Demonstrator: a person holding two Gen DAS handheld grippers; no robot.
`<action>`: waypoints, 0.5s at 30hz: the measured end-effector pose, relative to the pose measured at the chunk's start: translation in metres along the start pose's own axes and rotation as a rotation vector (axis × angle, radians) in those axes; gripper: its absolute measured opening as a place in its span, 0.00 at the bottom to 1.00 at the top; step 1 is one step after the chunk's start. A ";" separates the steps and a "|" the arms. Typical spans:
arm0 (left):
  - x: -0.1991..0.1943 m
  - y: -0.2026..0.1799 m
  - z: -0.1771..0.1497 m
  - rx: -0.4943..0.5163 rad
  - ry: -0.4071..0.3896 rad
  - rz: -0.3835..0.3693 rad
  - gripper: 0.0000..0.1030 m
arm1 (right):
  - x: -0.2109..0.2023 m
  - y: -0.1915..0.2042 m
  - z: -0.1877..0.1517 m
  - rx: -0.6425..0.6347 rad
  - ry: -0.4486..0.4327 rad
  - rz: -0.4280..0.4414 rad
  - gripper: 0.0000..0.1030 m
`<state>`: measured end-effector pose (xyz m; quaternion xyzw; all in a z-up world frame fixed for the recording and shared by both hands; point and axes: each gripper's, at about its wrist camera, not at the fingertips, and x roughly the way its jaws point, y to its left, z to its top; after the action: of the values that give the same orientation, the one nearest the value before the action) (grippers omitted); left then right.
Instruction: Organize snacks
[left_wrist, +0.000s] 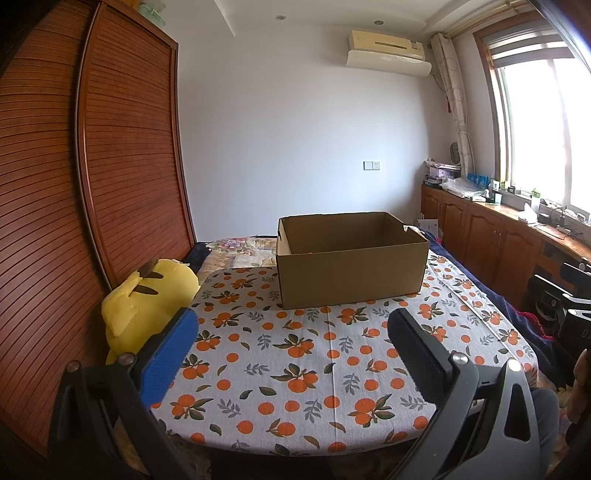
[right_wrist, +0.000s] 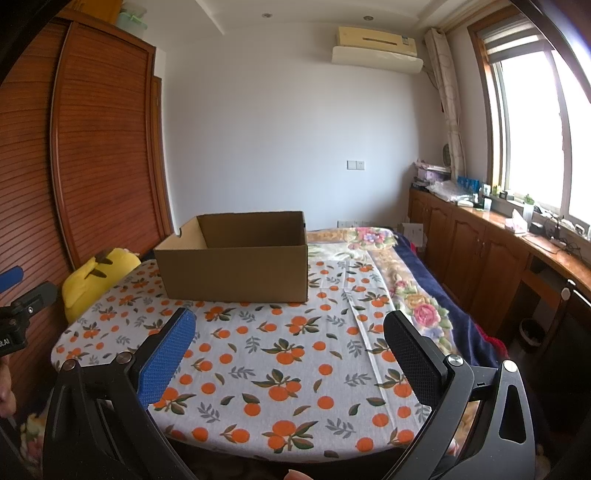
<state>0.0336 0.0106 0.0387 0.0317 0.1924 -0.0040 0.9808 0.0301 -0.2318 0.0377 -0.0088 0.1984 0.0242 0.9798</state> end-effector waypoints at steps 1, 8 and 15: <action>0.000 0.000 0.000 0.000 0.000 -0.001 1.00 | 0.000 0.000 0.000 0.000 0.000 0.002 1.00; 0.000 0.000 0.000 -0.001 0.000 -0.003 1.00 | 0.000 0.000 0.000 0.001 0.000 0.001 1.00; 0.000 0.001 0.001 -0.002 -0.001 -0.003 1.00 | 0.000 0.000 0.000 0.001 0.000 0.000 1.00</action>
<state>0.0339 0.0116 0.0397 0.0304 0.1920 -0.0051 0.9809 0.0298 -0.2321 0.0374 -0.0085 0.1985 0.0244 0.9798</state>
